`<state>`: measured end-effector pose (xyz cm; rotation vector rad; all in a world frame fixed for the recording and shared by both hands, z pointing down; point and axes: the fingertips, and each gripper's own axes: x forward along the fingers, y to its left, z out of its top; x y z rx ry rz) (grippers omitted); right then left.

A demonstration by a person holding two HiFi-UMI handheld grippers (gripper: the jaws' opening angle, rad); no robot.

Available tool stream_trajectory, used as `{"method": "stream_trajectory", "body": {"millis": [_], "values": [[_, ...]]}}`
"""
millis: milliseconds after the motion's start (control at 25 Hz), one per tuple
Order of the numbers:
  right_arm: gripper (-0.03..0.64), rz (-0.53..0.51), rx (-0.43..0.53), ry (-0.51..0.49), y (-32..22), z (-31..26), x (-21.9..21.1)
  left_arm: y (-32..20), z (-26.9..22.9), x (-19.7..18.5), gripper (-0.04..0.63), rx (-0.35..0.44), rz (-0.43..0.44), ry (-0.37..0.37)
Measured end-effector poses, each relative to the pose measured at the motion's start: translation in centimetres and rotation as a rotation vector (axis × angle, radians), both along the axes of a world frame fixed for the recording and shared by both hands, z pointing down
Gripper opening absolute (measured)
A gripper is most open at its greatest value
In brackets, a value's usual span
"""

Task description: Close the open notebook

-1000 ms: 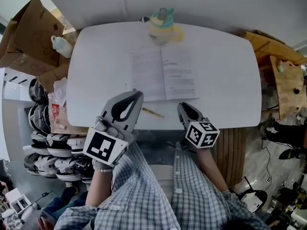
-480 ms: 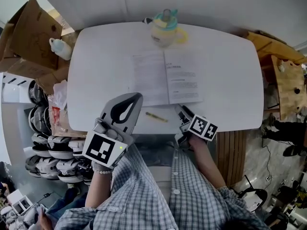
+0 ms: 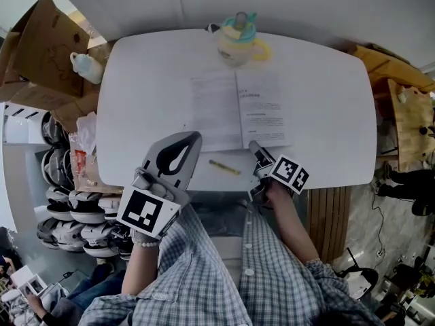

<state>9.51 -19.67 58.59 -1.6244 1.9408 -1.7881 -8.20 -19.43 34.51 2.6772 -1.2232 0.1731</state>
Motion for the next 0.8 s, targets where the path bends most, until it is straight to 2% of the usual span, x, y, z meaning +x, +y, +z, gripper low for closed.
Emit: {"method": "stream_trajectory", "body": {"millis": [240, 400, 600, 680, 800], "values": [[0.155, 0.003, 0.008, 0.022, -0.2, 0.2, 0.0, 0.0, 0.1, -0.3, 0.008, 0.004, -0.006, -0.006], [0.096, 0.058, 0.041, -0.014, -0.2, -0.3, 0.0, 0.1, 0.2, -0.5, 0.008, -0.013, -0.016, -0.006], [0.059, 0.074, 0.075, 0.019, -0.2, -0.9, -0.3, 0.2, 0.1, -0.7, 0.008, -0.011, -0.023, -0.005], [0.052, 0.043, 0.093, 0.062, -0.2, -1.3, -0.6, 0.2, 0.0, -0.8, 0.008, -0.003, -0.022, -0.004], [0.042, -0.057, 0.136, 0.178, -0.2, -2.0, -1.5, 0.4, 0.0, -1.0, 0.008, 0.003, -0.026, -0.003]]}}
